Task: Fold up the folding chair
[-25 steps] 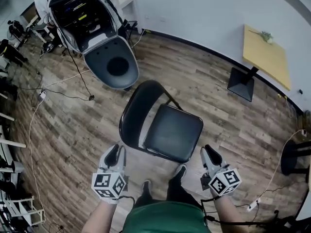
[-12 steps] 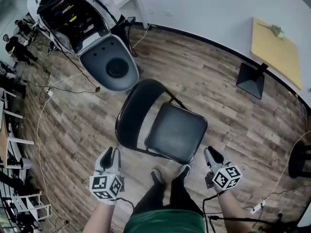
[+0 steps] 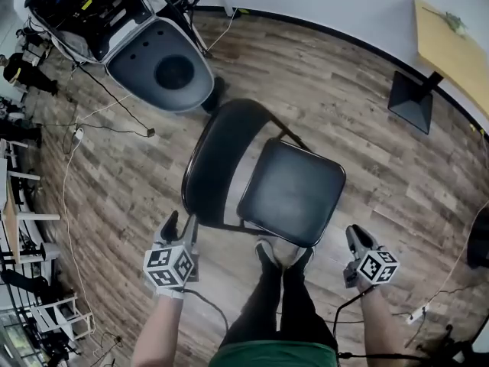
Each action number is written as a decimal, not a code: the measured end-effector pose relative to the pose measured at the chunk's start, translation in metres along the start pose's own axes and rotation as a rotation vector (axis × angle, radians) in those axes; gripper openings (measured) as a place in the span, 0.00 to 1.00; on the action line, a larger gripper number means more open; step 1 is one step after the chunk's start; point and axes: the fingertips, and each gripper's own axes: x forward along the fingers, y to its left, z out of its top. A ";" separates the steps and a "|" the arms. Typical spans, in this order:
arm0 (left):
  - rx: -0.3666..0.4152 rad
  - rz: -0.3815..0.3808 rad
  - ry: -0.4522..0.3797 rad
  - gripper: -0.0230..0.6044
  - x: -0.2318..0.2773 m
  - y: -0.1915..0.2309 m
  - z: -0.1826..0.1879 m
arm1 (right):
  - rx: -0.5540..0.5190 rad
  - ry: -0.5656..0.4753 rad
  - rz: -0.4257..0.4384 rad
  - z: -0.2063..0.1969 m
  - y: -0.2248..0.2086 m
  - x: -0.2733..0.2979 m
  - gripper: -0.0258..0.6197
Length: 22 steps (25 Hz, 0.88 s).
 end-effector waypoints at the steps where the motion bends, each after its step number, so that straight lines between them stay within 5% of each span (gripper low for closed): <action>1: -0.010 -0.009 0.019 0.42 0.010 0.004 -0.005 | 0.006 0.011 -0.007 -0.007 -0.005 0.005 0.17; 8: -0.105 -0.053 0.078 0.50 0.061 0.040 -0.024 | 0.096 0.073 -0.039 -0.057 -0.042 0.045 0.18; 19: -0.097 -0.112 0.066 0.51 0.090 0.043 -0.025 | 0.213 0.111 -0.028 -0.101 -0.121 0.126 0.57; 22: -0.052 -0.128 0.030 0.42 0.090 0.033 -0.022 | 0.280 0.143 0.009 -0.119 -0.135 0.149 0.60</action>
